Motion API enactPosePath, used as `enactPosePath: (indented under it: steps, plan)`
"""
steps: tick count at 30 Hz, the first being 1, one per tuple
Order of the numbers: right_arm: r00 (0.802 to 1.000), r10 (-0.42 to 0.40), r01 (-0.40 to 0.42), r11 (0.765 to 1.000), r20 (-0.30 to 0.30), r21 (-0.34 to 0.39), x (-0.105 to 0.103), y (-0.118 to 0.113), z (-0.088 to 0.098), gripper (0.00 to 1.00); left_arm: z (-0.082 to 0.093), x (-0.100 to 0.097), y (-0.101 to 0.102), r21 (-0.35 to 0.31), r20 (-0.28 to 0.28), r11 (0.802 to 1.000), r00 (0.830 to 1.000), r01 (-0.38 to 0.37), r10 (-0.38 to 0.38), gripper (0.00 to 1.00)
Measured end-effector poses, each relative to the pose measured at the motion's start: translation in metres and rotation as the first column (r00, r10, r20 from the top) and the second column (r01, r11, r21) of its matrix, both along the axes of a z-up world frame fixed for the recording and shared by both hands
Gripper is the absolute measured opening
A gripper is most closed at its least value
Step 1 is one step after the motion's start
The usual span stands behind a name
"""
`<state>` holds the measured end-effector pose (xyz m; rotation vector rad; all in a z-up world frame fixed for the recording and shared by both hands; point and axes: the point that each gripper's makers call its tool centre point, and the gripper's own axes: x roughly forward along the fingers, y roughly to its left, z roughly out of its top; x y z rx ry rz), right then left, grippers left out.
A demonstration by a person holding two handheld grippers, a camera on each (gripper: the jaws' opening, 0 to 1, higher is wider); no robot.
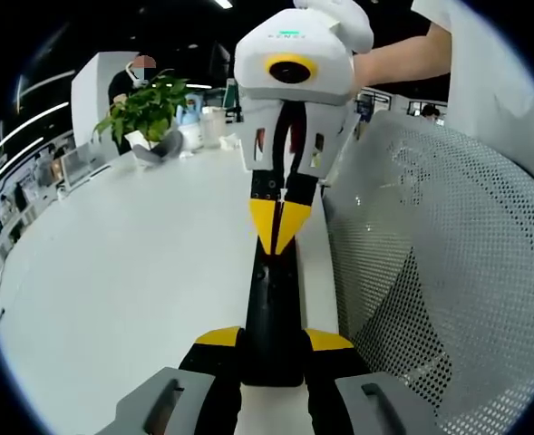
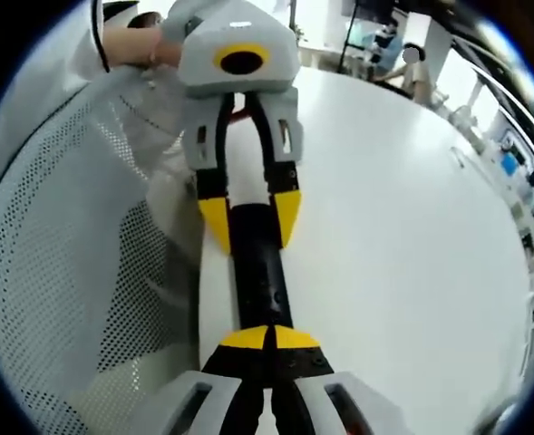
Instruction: Press the specified remote control buttons in sequence, fully releasing each button before pressing the next.
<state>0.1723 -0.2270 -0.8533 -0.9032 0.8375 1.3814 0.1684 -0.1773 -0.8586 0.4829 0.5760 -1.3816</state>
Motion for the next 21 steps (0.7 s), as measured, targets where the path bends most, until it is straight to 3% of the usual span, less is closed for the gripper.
enactPosePath:
  steps: [21]
  plan:
    - [0.999,-0.025,0.025,1.0,-0.02,-0.01,0.001,-0.016,0.002,0.0,0.0,-0.001,0.0,-0.001,-0.001,1.0,1.0,-0.001,0.001,0.25]
